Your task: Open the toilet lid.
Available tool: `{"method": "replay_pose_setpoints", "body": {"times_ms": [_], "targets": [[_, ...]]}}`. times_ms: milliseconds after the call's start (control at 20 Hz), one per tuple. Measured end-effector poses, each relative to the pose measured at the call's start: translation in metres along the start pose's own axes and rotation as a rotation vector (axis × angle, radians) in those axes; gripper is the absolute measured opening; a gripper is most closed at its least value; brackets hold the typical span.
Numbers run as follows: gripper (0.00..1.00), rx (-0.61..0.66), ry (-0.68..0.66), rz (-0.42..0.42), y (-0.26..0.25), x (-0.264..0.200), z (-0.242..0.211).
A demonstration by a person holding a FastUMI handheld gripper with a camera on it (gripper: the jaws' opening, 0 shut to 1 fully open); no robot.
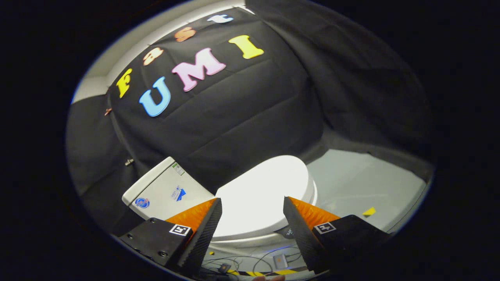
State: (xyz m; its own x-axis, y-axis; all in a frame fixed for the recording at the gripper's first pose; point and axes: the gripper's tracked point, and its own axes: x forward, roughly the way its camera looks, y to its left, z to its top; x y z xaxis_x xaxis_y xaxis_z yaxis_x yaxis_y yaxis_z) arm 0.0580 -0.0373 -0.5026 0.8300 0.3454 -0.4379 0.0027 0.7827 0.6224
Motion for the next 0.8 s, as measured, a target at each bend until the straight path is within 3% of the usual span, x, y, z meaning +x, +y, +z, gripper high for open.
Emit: {"method": "replay_pose_setpoints", "body": {"times_ms": [350, 800], "targets": [[0.98, 0.384, 0.197, -0.039, -0.065, 0.039, -0.062], [0.96, 0.469, 0.367, -0.070, -0.096, 0.062, -0.103]]}}
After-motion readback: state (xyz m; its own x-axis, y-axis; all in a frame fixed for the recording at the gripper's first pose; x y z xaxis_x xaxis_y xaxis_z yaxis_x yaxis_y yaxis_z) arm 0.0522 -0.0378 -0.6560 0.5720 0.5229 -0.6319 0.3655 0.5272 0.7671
